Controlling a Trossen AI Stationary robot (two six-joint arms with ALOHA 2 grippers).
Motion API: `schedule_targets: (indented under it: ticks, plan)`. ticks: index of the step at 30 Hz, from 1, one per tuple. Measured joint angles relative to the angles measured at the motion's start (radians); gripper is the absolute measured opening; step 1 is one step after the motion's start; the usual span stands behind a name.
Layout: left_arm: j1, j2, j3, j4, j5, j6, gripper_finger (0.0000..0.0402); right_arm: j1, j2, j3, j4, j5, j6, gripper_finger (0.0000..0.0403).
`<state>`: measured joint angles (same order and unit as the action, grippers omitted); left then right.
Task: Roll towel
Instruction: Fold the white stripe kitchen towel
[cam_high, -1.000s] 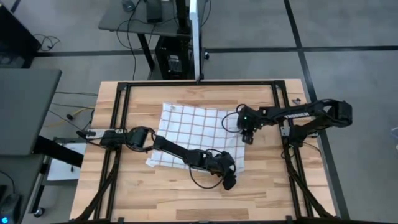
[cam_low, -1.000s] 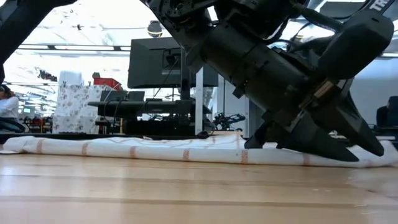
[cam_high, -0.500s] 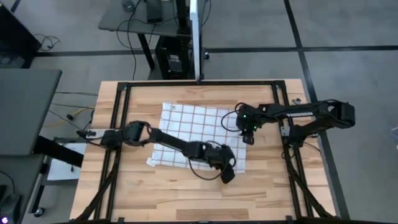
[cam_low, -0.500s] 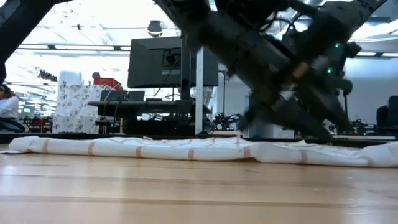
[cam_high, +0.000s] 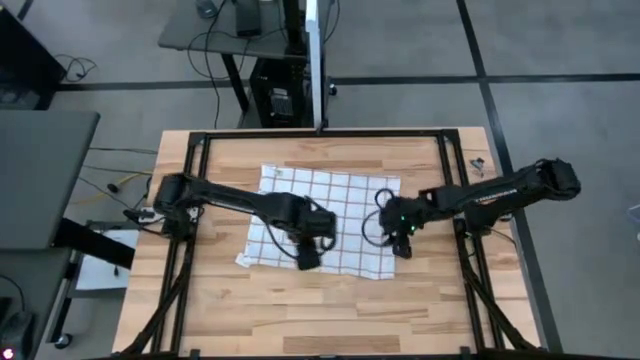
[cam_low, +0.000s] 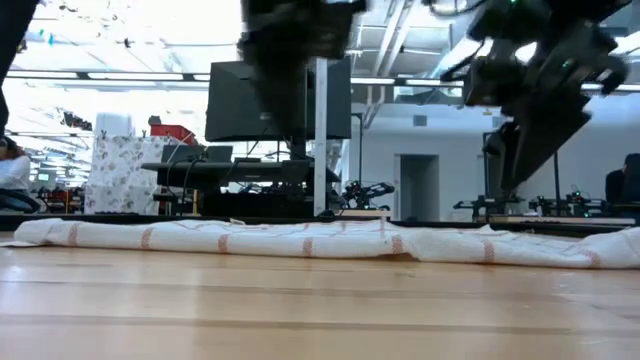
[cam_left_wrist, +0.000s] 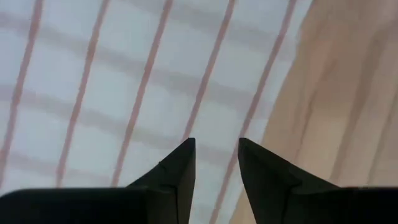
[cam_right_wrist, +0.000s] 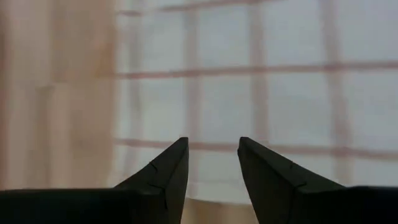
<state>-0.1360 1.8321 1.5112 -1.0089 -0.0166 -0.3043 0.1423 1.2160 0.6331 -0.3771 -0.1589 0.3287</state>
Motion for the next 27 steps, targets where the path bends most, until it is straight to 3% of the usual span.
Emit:
schedule_targets:
  ticks: [6, 10, 15, 18, 22, 27]
  plan:
    - [-0.013, -0.204, -0.353, 0.158, 0.042, -0.004, 0.0105, 0.148, 0.0, 0.0, 0.147, 0.0, 0.189, 0.0136]
    - [-0.011, -0.306, -0.484, 0.276, 0.044, 0.006, 0.0108, 0.159, 0.0, 0.0, 0.161, 0.025, 0.28, 0.0142]
    - [0.011, -0.355, -0.542, 0.286, 0.045, 0.092, 0.0133, 0.159, 0.003, 0.015, 0.138, 0.034, 0.323, 0.0182]
    - [0.012, -0.355, -0.564, 0.323, 0.058, 0.091, 0.0153, 0.154, 0.028, 0.025, 0.057, 0.16, 0.371, 0.021]
    - [-0.019, -0.316, -0.622, 0.507, 0.125, -0.035, 0.0171, 0.079, 0.098, 0.026, 0.009, 0.308, 0.474, 0.0223]
    - [-0.079, -0.24, -0.638, 0.644, 0.125, -0.198, 0.0173, -0.075, 0.181, 0.028, 0.041, 0.319, 0.412, 0.0218]
